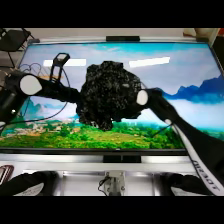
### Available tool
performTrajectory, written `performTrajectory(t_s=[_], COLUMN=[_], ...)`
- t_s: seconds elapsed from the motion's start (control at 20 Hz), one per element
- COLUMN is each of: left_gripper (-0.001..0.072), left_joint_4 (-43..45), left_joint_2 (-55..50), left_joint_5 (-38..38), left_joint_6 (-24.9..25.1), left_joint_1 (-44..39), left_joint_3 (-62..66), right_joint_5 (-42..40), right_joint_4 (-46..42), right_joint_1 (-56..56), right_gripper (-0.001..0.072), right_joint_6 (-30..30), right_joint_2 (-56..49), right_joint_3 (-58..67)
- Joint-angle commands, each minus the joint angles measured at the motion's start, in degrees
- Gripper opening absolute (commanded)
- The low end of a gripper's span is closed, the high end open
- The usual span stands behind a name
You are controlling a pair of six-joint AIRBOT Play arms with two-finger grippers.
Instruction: Fold the shirts.
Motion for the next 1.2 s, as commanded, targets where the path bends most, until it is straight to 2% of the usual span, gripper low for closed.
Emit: performTrajectory(t_s=[0.0, 0.15, 0.35, 0.4, 0.45, 0.5, 0.55, 0.65, 0.8, 0.9, 1.05, 1.15], left_gripper=[0.0046, 0.0046, 0.0046, 0.0046, 0.0046, 0.0046, 0.0046, 0.0046, 0.0045, 0.0045, 0.0046, 0.0045], left_joint_4=[0.66, 1.11, 1.29, 1.29, 1.27, 1.29, 1.29, 1.31, 1.20, -1.42, -7.78, -8.02], left_joint_2=[-0.04, -0.04, -0.04, -0.04, -0.04, -0.04, -0.04, 0.31, 1.90, 3.72, 7.26, 9.60], left_joint_5=[-0.02, -1.40, -1.03, -0.79, -0.39, 0.22, 0.98, 1.68, 1.03, 1.18, 4.09, 7.72], left_joint_6=[0.13, 0.68, 0.66, 0.66, 0.63, 0.63, 0.66, 0.68, 0.85, 0.85, 0.83, 0.83], left_joint_1=[1.75, 2.03, 2.01, 2.01, 2.01, 2.01, 2.01, 2.03, 1.92, 1.88, 1.07, -1.01], left_joint_3=[-0.28, -0.28, -0.28, -0.28, -0.28, -0.28, -0.26, 0.66, 10.08, 20.41, 36.85, 42.32], right_joint_5=[-11.76, -16.28, -19.78, -19.71, -19.61, -19.61, -19.34, -15.63, -4.94, -0.87, -1.03, -1.90], right_joint_4=[12.00, 10.80, 13.33, 15.54, 18.27, 20.68, 21.92, 18.88, 0.85, -8.28, -9.22, -8.07], right_joint_1=[5.16, 7.52, 7.52, 7.52, 7.52, 7.45, 7.17, 5.31, -0.24, -4.44, -8.81, -9.03], right_gripper=[0.0677, 0.0676, 0.0667, 0.0513, 0.0246, 0.0051, 0.0042, 0.0042, 0.0043, 0.0043, 0.0043, 0.0043], right_joint_6=[-4.46, -5.03, -4.46, -4.44, -4.44, -4.33, -4.79, -9.75, -10.95, -10.93, -11.13, -10.43], right_joint_2=[-6.10, -8.09, -10.86, -11.76, -12.70, -13.05, -12.72, -8.94, 3.21, 12.81, 27.43, 35.19], right_joint_3=[-0.55, -0.55, -0.55, -0.55, -0.55, -0.55, -0.39, 1.09, 7.52, 13.97, 23.98, 27.78])
